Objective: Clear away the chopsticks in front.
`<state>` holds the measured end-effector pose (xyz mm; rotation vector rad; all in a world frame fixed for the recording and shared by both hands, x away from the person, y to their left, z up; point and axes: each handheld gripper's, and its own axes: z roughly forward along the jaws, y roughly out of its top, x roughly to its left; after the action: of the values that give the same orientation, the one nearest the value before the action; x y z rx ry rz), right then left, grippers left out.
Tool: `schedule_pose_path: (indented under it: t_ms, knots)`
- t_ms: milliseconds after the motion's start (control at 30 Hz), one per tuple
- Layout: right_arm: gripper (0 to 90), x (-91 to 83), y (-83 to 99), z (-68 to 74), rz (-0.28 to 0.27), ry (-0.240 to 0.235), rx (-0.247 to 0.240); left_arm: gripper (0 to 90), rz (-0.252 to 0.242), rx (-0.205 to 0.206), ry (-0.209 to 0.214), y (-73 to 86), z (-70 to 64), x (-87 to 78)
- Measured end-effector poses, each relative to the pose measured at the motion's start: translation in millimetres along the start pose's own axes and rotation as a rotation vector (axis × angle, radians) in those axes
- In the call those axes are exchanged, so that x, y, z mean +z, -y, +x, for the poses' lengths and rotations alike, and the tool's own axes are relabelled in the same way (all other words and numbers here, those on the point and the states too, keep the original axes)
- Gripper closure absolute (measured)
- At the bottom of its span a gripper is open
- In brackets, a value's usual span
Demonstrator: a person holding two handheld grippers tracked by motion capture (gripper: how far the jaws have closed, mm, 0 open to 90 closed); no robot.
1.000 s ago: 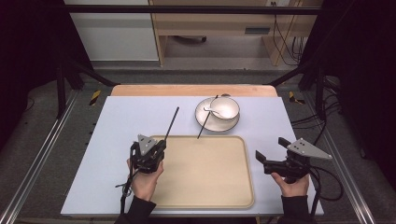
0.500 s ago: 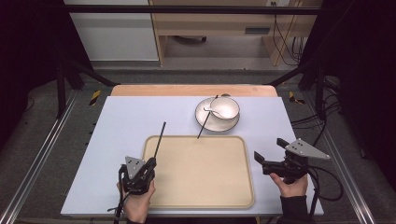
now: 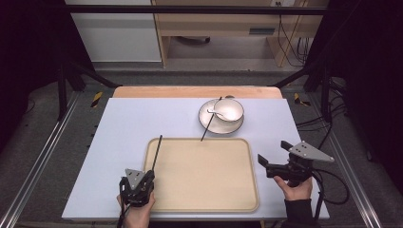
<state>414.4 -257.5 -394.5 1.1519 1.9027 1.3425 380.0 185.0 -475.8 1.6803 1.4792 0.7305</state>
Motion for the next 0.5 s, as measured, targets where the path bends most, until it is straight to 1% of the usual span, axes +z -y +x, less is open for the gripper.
schedule_pose_path:
  t_ms: [33, 67, 100, 233, 367, 400, 500]
  knots:
    - [2.4, 0.1, -0.1, 0.3, 0.001, 0.0, -0.001, 85.3, 0.0, 0.0, 0.0, 0.0, 0.0, 0.0]
    - [2.4, 0.1, -0.1, 0.6, 0.001, 0.0, -0.003, 85.3, 0.014, 0.001, 0.0, 1.8, 1.1, 2.2]
    - [2.4, 0.1, -0.1, 0.6, 0.001, 0.0, -0.003, 85.4, 0.014, 0.001, 0.0, 1.8, 1.1, 2.2]
    - [2.4, 1.2, 0.2, 1.3, 0.006, 0.001, -0.001, 85.3, 0.045, 0.002, -0.013, 2.2, 1.9, 4.9]
    - [2.4, 1.8, 0.3, 1.6, 0.01, 0.001, -0.002, 85.2, 0.066, 0.01, -0.019, 2.8, 1.9, 6.4]
    - [2.4, 2.3, 0.3, 1.8, 0.01, 0.001, -0.005, 85.2, 0.079, 0.009, -0.022, 3.2, 1.6, 7.7]
    - [2.4, 2.5, 0.2, 2.4, 0.01, -0.001, -0.003, 85.1, 0.093, 0.007, -0.025, 2.9, 1.6, 8.7]
